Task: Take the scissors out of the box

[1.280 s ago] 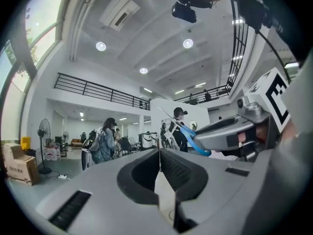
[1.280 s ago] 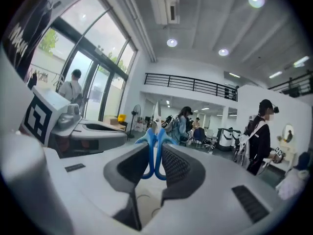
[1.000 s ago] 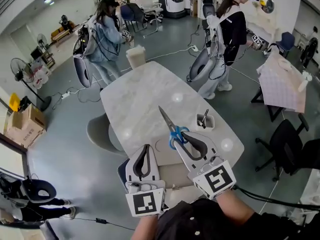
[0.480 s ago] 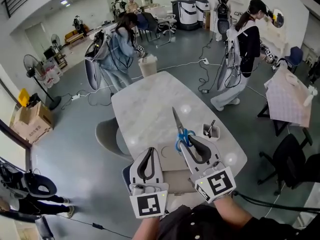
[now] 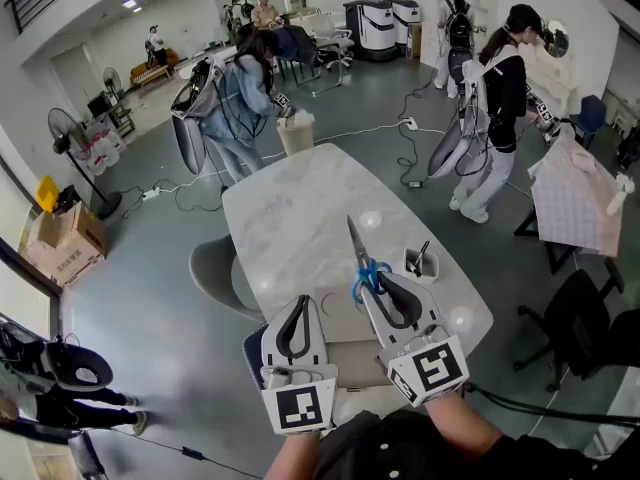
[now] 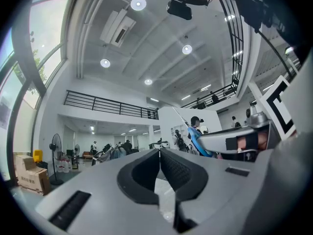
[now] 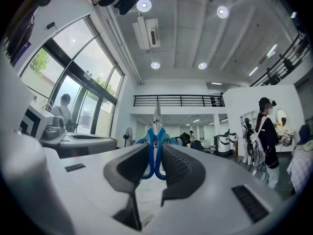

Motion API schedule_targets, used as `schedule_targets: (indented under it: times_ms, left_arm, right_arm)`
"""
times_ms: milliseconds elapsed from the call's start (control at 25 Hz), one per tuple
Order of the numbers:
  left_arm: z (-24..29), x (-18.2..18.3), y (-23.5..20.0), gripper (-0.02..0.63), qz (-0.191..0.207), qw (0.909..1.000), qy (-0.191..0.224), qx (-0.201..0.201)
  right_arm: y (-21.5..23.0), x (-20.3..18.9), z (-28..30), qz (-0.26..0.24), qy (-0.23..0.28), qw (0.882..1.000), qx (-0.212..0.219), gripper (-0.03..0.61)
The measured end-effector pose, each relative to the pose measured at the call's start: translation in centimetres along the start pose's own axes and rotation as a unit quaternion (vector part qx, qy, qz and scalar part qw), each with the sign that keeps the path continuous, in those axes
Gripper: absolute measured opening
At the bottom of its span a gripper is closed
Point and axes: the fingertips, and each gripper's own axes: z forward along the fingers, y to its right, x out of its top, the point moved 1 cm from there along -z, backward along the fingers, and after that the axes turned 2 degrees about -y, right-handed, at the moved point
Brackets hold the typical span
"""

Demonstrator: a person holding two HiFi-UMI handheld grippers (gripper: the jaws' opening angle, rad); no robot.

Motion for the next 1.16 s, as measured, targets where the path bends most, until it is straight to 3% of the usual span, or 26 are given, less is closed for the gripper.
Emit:
schedule_targets:
  times_ms: [920, 1160]
  left_arm:
    - [0.3, -0.1, -0.1, 0.017, 0.001, 1.0000, -0.001, -0.003]
    - [-0.2, -0.7, 2.6, 0.017, 0.002, 1.0000, -0.002, -0.002]
  right_arm:
    - [-0.1, 0.0, 0.4, 0.009, -0.005, 1.000, 0.000, 0.081]
    - [1.2, -0.7, -2.0, 0.010, -0.004, 1.000, 0.001, 0.081]
